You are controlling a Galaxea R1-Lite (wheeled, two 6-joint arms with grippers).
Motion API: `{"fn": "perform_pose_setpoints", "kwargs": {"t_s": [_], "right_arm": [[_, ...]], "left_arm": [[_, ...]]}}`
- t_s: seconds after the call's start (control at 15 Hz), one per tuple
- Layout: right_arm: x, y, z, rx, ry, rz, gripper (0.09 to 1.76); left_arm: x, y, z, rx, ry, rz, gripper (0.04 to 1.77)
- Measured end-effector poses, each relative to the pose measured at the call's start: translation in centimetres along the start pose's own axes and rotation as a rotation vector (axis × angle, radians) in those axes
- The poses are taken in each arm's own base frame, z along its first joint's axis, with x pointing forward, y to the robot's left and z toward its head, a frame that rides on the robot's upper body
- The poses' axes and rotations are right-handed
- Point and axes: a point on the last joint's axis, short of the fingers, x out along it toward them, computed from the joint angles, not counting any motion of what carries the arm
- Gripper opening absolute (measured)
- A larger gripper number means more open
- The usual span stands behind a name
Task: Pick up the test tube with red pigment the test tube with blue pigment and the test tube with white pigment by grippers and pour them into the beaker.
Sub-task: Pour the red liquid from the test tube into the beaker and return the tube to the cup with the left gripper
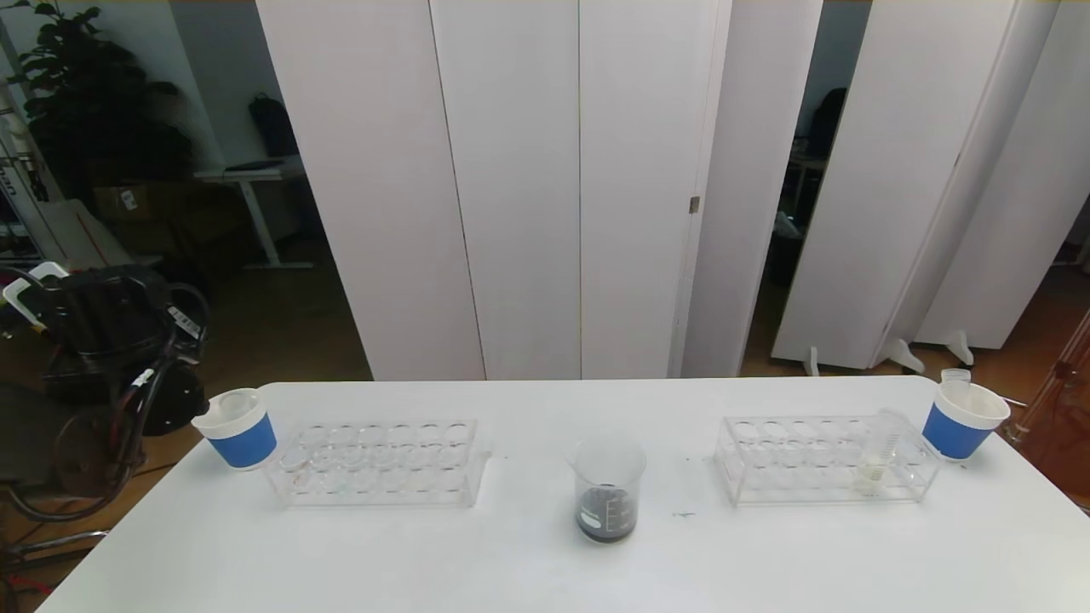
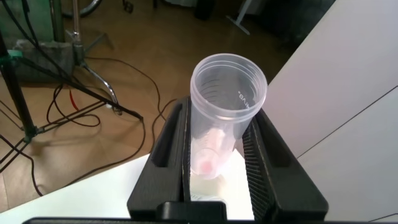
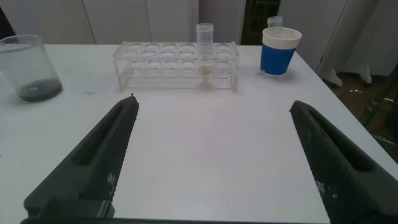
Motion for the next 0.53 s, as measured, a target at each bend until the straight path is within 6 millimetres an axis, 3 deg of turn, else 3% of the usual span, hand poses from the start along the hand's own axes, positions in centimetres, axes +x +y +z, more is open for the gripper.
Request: {"fn": "perform_pose_setpoints", "kwargs": {"t_s": [0.53], "right_arm": [[0.0, 0.0, 0.0, 0.0, -0.001, -0.001, 1.75]], "left_arm": [[2.1, 1.7, -3.3, -0.027, 0.107, -0.026, 0.58]]}}
